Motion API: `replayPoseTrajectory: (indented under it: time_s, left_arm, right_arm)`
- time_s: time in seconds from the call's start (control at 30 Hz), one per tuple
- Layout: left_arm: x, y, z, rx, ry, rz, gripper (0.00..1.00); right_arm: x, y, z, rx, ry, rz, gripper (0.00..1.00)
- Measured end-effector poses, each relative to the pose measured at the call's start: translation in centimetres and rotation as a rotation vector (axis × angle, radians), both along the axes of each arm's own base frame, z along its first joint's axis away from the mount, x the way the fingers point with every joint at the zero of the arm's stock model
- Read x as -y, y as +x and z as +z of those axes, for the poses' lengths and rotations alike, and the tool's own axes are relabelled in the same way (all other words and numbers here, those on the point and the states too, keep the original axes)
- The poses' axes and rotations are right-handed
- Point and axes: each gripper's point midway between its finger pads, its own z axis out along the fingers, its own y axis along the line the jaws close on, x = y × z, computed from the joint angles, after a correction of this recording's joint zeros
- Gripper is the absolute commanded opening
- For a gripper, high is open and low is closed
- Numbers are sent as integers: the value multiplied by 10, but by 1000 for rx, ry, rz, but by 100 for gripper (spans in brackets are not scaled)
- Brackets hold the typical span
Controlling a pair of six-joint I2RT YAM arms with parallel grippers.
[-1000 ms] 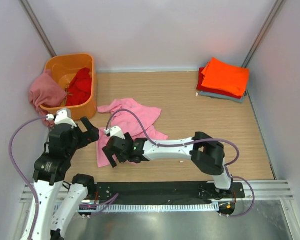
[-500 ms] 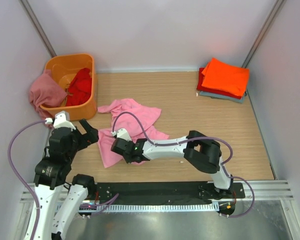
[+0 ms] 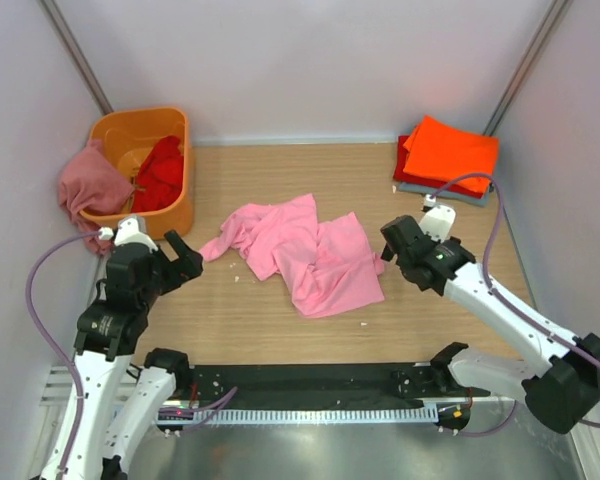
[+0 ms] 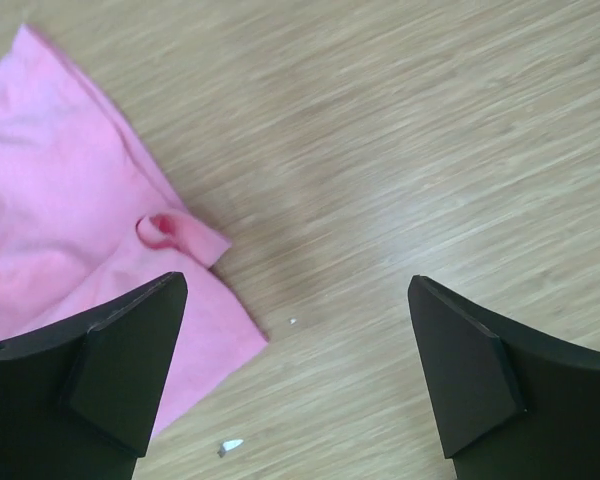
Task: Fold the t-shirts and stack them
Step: Flatten the tshirt out
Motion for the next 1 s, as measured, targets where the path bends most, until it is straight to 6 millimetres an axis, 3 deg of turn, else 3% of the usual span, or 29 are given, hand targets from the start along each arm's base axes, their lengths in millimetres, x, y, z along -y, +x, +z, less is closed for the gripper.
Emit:
replayPoseTrajectory:
  time_s: [0.1,0.17,0.23,0.4,0.5,0.67,0.87,1.0]
  left_arm:
    - [5,7,-5,-21,-21,-7,94]
    - [9,15,-14,-53,-29,-10,92]
    - [14,24,-27,-99,-41,-11,87]
    - [36,51,-69,-228,-106,-38,65]
    - [51,64,-81,-258,-124,-67,63]
    - [91,80,-118,-338,-128,-142,63]
    - [102,75,-180,-432,-156,-117,65]
    - [113,81,-195,-422,-177,-128,64]
  right_arm:
    - [20,0,15,43,6,-59,100]
    - [14,1,13,20,24,-31,100]
    - [-2,1,6,-12,68,23,100]
    - [-70,-11,-11,-53,194,224,100]
    - [-97,-23,-33,-106,251,299,100]
    - [-97,-37,-60,-171,265,303,100]
    - [-96,-38,-52,-141,287,309,100]
    - [-96,-38,-49,-133,292,311,100]
